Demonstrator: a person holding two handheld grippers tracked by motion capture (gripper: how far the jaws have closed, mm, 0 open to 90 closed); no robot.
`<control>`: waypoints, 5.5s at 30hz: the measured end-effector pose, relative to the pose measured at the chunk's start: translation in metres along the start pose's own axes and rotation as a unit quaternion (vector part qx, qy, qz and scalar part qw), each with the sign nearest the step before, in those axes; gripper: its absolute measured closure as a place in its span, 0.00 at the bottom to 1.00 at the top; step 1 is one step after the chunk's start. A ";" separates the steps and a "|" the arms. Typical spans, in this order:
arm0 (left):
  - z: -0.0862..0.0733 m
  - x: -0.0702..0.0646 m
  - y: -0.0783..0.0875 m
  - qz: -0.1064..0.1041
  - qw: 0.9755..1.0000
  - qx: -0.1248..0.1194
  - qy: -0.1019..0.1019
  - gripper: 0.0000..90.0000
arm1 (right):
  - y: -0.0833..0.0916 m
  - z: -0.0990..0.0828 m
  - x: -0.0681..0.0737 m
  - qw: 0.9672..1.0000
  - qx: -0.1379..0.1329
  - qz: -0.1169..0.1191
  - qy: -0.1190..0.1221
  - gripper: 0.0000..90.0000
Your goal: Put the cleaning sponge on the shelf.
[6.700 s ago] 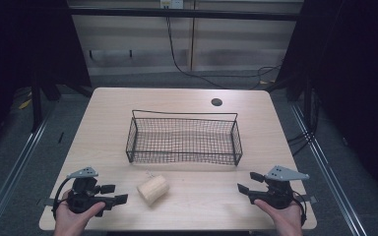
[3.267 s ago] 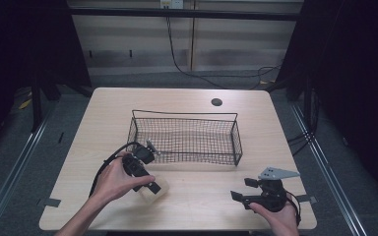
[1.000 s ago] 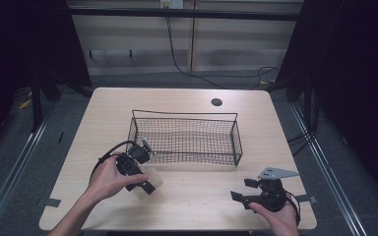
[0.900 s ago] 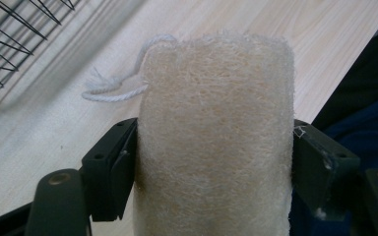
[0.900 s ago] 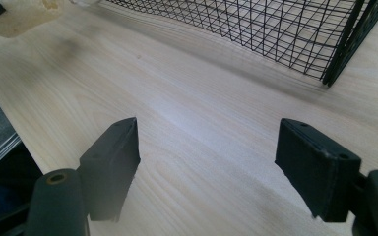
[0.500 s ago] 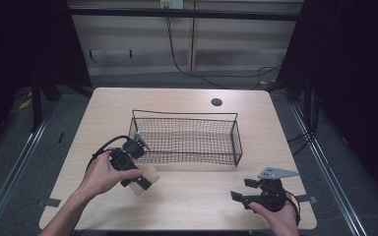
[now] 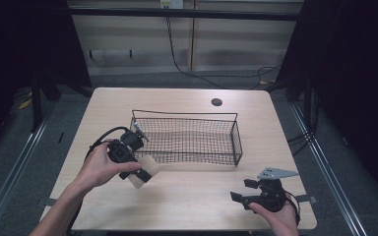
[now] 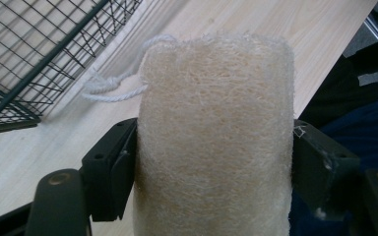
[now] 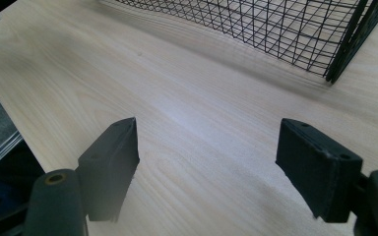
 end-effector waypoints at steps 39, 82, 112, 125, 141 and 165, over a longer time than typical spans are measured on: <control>0.053 0.017 0.058 0.001 0.997 -0.056 0.060 0.29 | 0.000 -0.001 0.000 1.000 0.003 0.000 0.000 0.27; 0.083 0.071 0.039 0.093 0.975 -0.033 0.201 0.29 | -0.001 -0.002 0.001 1.000 0.008 0.002 0.002 0.27; 0.083 0.096 -0.016 0.124 0.941 0.012 0.315 0.29 | -0.001 -0.002 0.002 1.000 0.010 0.005 0.002 0.27; 0.076 0.103 -0.038 0.130 0.929 0.033 0.346 0.29 | -0.001 -0.003 0.002 1.000 0.011 0.005 0.005 0.27; 0.065 0.112 -0.053 0.136 0.917 0.056 0.371 0.29 | -0.001 -0.003 0.002 1.000 0.010 0.006 0.004 0.27; 0.065 0.112 -0.071 0.139 0.907 0.068 0.392 0.29 | -0.001 -0.002 0.002 1.000 0.008 0.009 0.004 0.27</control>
Point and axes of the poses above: each handheld gripper's, and its own axes: y roughly backward along the jaws, z roughly out of its top, x roughly to its left, the point moved 9 cm from there along -y, roughly forward along the jaws, and after that the axes turned 3 degrees about z, right-handed, at the moved point
